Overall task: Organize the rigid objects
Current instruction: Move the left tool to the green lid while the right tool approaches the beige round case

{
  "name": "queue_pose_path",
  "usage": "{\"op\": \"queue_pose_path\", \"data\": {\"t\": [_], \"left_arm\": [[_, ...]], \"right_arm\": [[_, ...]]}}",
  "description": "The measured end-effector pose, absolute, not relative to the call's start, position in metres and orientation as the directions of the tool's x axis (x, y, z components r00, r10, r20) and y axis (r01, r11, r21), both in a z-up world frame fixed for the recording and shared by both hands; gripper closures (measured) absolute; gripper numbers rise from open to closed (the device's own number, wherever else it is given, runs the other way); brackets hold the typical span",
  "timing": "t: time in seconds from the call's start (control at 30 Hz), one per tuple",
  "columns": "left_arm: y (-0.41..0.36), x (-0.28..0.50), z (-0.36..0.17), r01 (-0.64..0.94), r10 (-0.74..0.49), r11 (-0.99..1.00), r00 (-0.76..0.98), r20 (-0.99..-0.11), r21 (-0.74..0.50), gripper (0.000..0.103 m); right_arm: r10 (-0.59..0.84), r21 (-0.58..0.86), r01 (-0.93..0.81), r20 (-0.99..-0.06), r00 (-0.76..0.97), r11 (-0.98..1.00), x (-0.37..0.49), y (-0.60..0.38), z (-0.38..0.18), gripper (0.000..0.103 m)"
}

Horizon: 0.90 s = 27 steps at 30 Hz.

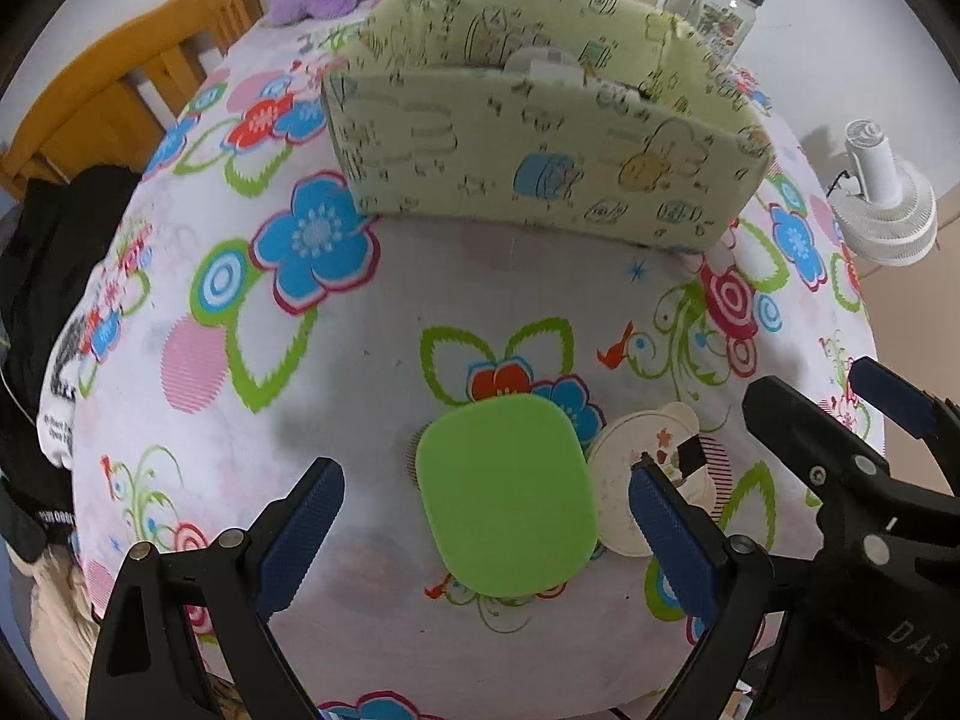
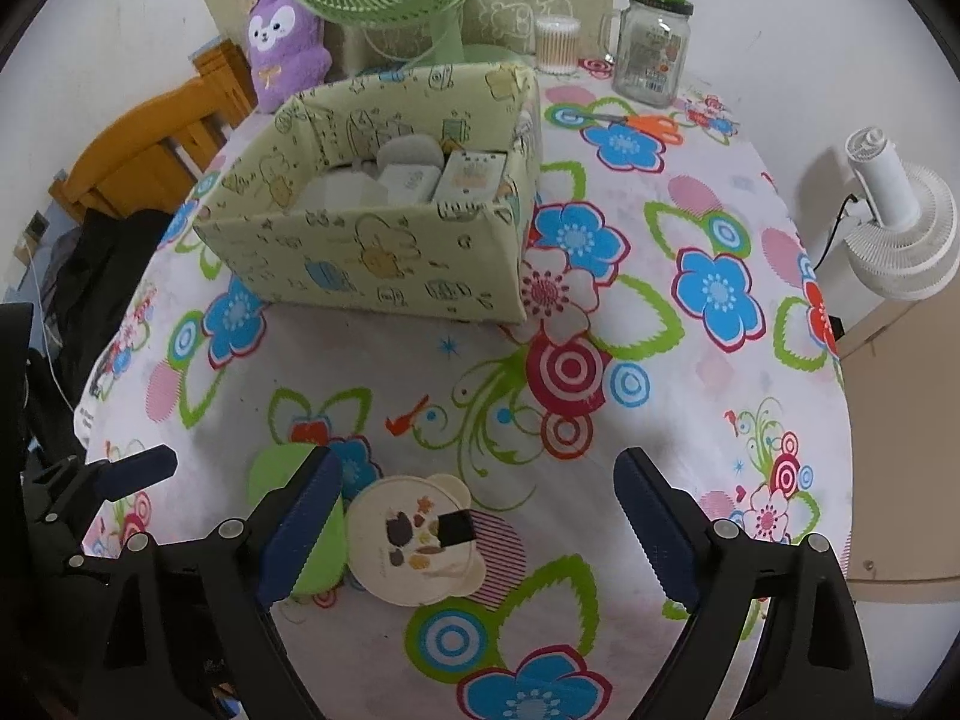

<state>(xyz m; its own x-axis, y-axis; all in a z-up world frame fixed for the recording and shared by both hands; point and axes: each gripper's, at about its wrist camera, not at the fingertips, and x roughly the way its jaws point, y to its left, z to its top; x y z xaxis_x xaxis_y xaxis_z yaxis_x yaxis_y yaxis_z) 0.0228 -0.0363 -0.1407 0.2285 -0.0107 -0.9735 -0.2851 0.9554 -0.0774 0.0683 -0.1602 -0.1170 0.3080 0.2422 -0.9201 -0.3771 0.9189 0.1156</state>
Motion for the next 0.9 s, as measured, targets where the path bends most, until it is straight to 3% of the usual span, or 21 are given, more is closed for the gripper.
{"op": "queue_pose_path", "data": {"t": [0.63, 0.8, 0.9], "left_arm": [[-0.039, 0.026, -0.184, -0.377, 0.012, 0.925, 0.171, -0.985, -0.055, 0.006], [-0.045, 0.019, -0.184, -0.385, -0.024, 0.917, 0.213, -0.977, -0.106, 0.024], [-0.048, 0.016, -0.183, -0.367, -0.033, 0.923, 0.225, -0.974, -0.116, 0.025]], "right_arm": [[0.209, 0.101, -0.382, -0.944, 0.254, 0.919, 0.076, -0.165, -0.153, 0.009], [0.209, 0.108, -0.374, -0.948, 0.241, 0.921, 0.079, -0.165, -0.158, 0.009], [0.202, 0.098, -0.382, -0.949, 0.242, 0.919, 0.079, -0.163, -0.159, 0.009]]}}
